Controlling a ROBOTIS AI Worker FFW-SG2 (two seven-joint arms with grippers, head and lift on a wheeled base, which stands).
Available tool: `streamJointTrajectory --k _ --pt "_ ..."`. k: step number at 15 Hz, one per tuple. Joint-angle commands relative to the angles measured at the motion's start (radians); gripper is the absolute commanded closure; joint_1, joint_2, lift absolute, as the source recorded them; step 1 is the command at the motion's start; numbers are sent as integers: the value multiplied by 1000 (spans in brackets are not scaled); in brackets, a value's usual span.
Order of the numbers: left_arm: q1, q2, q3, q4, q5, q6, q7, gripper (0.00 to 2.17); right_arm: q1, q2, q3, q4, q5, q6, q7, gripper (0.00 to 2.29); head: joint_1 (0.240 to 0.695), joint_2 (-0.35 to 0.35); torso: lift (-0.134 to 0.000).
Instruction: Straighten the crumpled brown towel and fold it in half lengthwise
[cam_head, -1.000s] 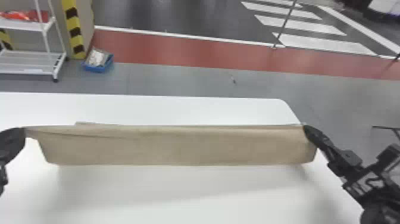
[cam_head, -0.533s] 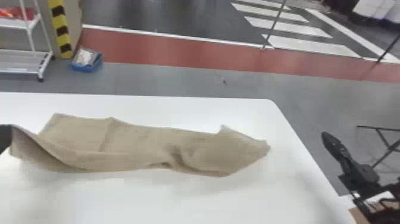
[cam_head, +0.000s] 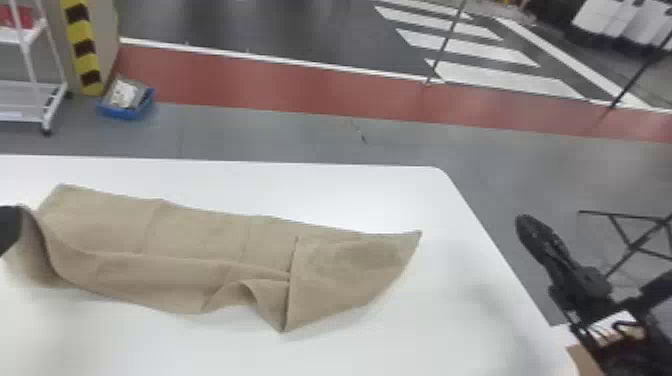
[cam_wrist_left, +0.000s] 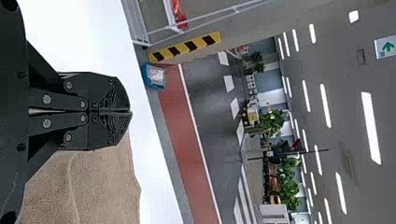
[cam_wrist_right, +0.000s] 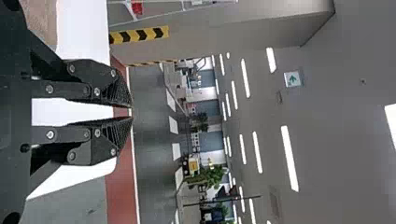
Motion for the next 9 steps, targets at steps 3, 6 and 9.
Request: streamJointTrajectory --k 3,6,9 --pt "0 4 -5 12 3 -5 0 1416 1 120 62 -420 188 424 -47 370 695 -299 -124" --pt "-1 4 -12 18 3 -11 -1 1416 -19 159 228 -621 365 584 -56 380 695 -181 -124" --pt "5 7 -14 21 4 -21 -4 1416 -56 166 408 -651 621 611 -44 478 695 -91 -124"
